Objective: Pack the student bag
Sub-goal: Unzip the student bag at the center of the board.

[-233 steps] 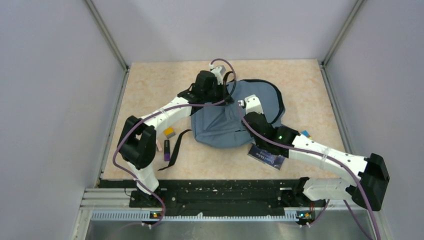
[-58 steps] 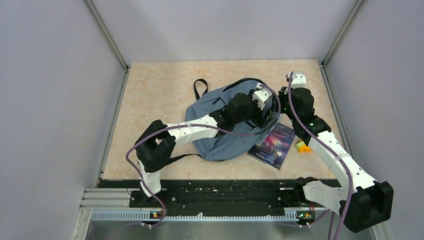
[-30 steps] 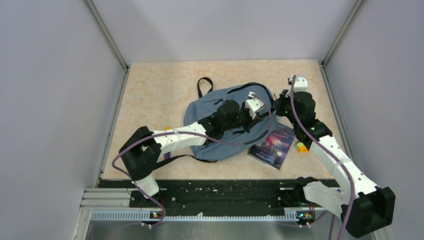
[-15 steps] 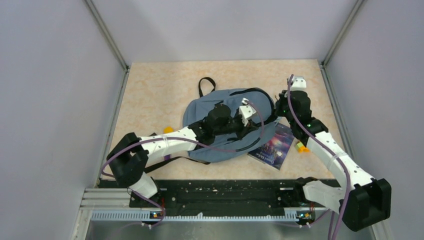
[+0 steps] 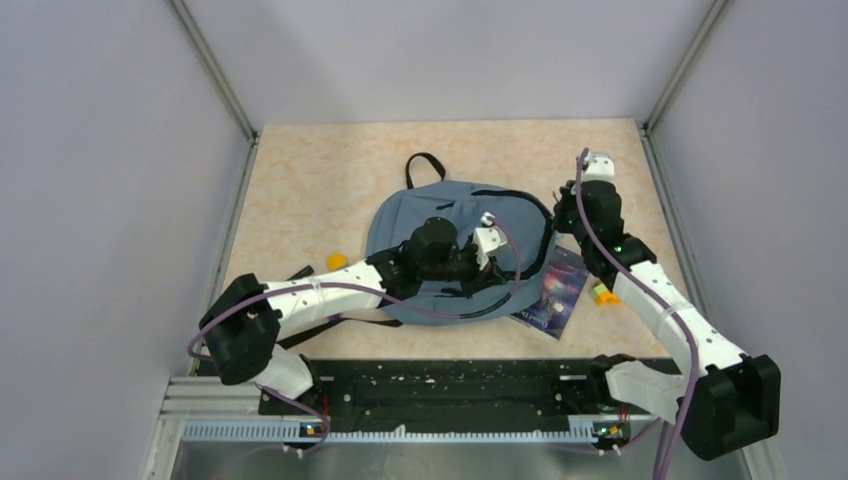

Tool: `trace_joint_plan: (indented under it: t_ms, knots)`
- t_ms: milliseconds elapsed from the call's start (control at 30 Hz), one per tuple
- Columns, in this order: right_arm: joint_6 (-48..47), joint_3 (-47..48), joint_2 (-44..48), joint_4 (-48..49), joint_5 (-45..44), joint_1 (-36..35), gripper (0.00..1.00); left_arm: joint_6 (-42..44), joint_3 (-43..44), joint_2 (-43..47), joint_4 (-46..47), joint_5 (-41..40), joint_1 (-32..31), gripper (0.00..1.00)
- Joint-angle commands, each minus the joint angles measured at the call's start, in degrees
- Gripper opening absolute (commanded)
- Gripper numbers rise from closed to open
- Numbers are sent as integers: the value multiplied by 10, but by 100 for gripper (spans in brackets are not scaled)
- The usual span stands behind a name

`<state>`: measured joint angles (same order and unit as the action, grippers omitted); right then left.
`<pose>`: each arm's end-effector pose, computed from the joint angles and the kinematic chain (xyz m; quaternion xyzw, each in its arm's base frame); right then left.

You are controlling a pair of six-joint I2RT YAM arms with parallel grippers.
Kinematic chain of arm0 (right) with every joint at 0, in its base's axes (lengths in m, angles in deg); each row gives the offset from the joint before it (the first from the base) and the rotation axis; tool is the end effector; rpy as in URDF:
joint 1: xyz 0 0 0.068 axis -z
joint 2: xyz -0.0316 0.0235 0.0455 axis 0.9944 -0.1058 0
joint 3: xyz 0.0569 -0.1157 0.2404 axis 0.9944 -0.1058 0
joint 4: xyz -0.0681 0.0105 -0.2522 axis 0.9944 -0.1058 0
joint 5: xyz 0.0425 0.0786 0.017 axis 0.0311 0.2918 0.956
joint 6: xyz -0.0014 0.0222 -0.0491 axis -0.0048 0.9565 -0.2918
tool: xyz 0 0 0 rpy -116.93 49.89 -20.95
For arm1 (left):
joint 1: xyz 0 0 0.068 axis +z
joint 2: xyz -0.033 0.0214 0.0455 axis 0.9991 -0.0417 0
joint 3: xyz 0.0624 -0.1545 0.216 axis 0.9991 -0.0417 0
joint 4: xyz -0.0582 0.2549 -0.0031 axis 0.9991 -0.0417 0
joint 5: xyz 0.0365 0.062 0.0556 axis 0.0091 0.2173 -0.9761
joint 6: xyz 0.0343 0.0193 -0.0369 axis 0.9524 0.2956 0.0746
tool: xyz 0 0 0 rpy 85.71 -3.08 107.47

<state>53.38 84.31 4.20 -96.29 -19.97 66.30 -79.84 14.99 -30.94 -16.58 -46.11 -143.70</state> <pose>0.2355 0.0658 0.2963 0.0431 0.8379 0.0505 0.5417 0.1792 -0.2925 0.2680 0.4893 0.6456 -0.4079 0.4212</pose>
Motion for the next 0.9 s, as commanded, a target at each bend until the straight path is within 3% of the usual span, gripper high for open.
trace_joint_plan:
  t_ms: [0,100,300,600,867]
  knots:
    - [-17,10,21,46,-44,22,0,-25,13,22,-93,43,-13,7]
    - [-26,3,36,52,-34,22,0,-37,20,32,-90,13,-14,19]
    - [-39,2,61,42,-35,22,0,-45,57,42,-59,-32,-13,70]
    - [-35,0,67,34,-26,22,0,-151,136,-27,24,-93,-16,74]
    - [-33,4,66,29,-30,22,0,-175,181,-82,-4,-77,-27,70]
